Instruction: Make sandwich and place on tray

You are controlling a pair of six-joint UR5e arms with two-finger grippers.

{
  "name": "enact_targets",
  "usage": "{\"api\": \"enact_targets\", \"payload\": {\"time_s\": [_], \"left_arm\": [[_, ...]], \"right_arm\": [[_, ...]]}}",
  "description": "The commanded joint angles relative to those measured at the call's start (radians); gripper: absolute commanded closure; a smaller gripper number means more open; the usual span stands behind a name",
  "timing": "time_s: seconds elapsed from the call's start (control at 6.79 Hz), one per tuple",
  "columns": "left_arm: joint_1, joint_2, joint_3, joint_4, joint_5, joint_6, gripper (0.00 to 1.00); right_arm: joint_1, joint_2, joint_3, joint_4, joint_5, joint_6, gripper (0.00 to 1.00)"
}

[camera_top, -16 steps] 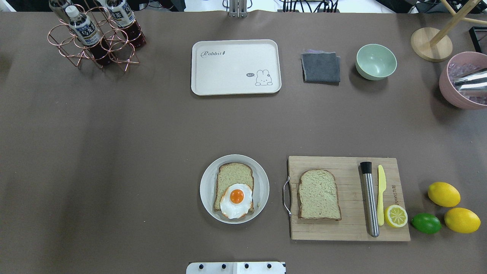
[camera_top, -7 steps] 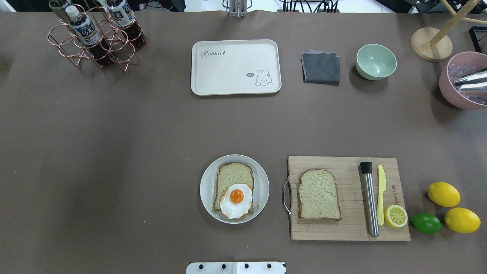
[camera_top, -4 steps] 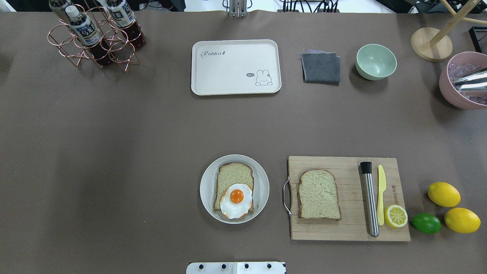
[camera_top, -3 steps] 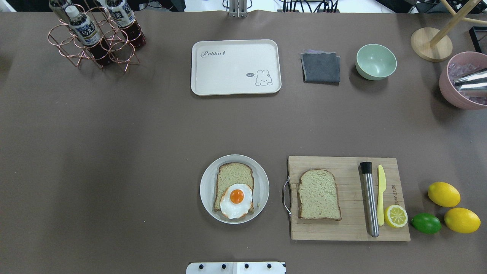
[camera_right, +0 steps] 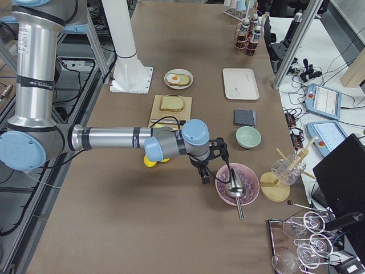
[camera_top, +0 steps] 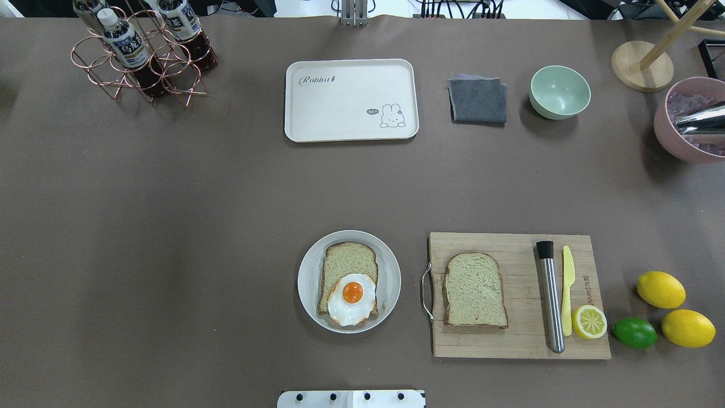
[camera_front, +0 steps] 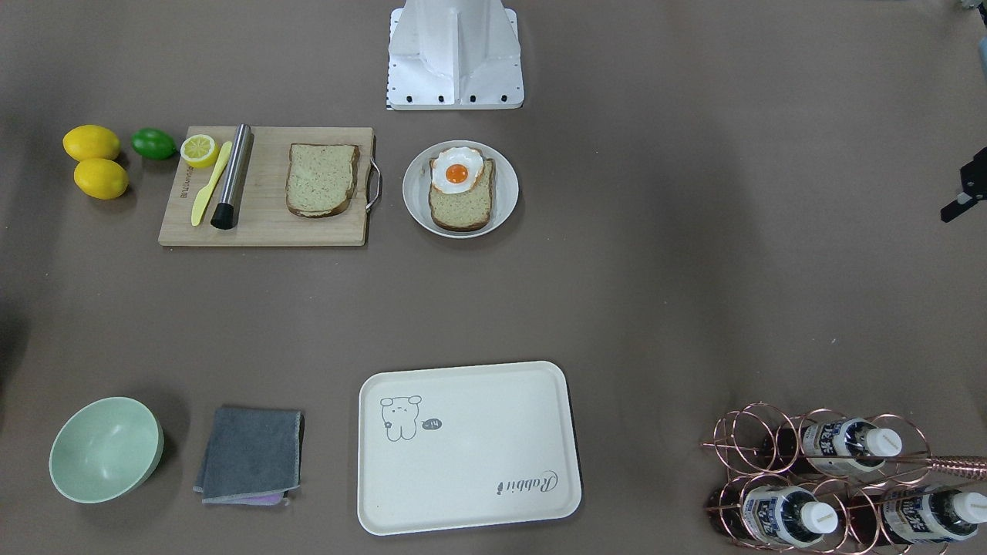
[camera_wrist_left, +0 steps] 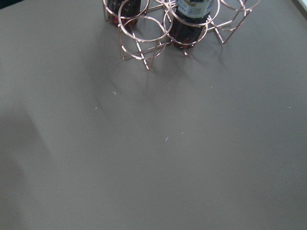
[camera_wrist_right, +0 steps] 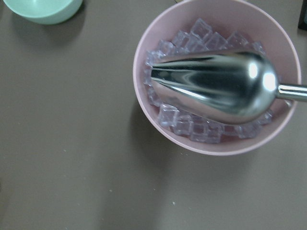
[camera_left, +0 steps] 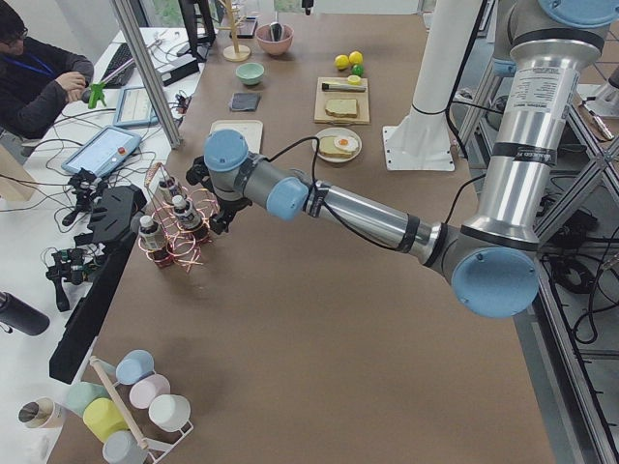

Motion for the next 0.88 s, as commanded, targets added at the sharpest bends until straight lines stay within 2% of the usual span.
{"api": "enact_targets", "payload": {"time_s": [0.0, 0.15, 0.29, 0.59, 0.74], "left_arm": [[0.143, -0.027, -0.076, -0.008, 0.051, -0.241, 0.00], [0.233, -0.029, -0.122, -0.030, 0.130, -0.378, 0.00], [0.296, -0.032, -0.122, -0.105, 0.146, -0.521, 0.02], [0.386, -0.029, -0.122, -0.262, 0.154, -0.727, 0.02], [0.450, -0.031, -0.122, -0.308, 0.262, -0.808, 0.02]], "right_arm": [[-0.171, 0.009, 0.057, 0.150, -0.007, 0.333, 0.00], [-0.280, 0.015, 0.068, 0.287, -0.036, 0.564, 0.00], [-0.390, 0.016, 0.112, 0.371, -0.091, 0.764, 0.00], [-0.643, 0.023, 0.213, 0.370, -0.290, 1.089, 0.02], [-0.748, 0.024, 0.239, 0.370, -0.381, 1.214, 0.03]]}}
